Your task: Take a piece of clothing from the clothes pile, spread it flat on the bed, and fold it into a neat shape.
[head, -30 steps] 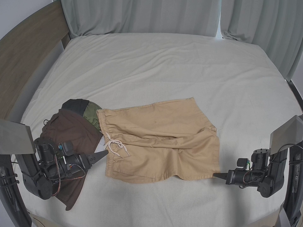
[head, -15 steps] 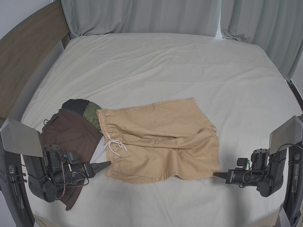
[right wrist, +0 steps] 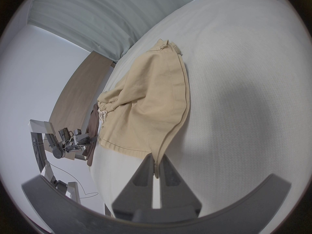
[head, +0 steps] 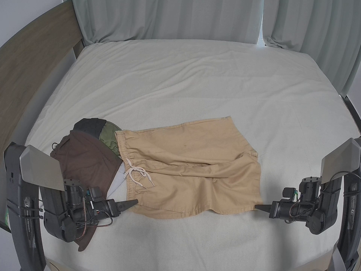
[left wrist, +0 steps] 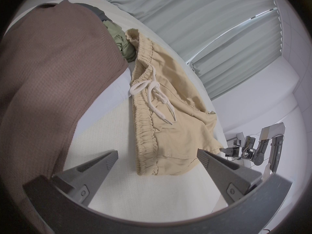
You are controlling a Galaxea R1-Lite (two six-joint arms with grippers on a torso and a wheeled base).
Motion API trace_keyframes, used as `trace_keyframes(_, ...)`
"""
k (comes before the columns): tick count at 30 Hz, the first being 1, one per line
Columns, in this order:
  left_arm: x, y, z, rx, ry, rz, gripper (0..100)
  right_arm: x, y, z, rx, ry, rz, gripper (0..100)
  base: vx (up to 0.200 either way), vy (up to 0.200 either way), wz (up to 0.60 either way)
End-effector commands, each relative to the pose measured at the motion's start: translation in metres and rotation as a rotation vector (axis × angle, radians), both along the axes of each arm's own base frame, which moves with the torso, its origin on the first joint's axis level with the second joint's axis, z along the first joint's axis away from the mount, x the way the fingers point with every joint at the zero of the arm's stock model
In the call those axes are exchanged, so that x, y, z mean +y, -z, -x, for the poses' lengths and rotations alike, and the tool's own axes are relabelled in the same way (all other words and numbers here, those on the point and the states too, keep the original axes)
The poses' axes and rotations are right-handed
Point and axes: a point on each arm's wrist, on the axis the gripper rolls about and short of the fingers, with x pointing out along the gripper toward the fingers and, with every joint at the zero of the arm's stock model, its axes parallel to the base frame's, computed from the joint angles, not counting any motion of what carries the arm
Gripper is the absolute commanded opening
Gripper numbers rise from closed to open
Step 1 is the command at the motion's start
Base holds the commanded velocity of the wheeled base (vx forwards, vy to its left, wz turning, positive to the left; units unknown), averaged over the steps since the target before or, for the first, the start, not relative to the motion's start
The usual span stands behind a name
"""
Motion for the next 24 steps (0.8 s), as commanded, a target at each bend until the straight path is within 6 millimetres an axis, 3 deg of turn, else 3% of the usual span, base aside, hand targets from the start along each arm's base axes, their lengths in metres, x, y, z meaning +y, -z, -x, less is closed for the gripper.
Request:
trace_keyframes(1,-0.004,0.011,-0.002,0.023,0.014,-0.003,100,0.0,0.0,-0.001,-0.002,0.0,0.0,0,0.0,0.0,0.0)
trace_keyframes(20,-0.016,0.02,-0.007,0.033,0.038,0.006,100,0.0,0.002,0.0,0.006,0.0,0.0,0,0.0,0.0,0.0)
trace_keyframes(21,-0.016,0.021,-0.007,0.037,0.034,0.009,0,0.0,0.002,-0.001,0.004,0.0,0.0,0,0.0,0.0,0.0)
trace_keyframes(24,-0.015,0.021,-0.007,0.041,0.03,0.013,0,0.0,0.002,-0.001,0.004,0.001,0.0,0,0.0,0.0,0.0)
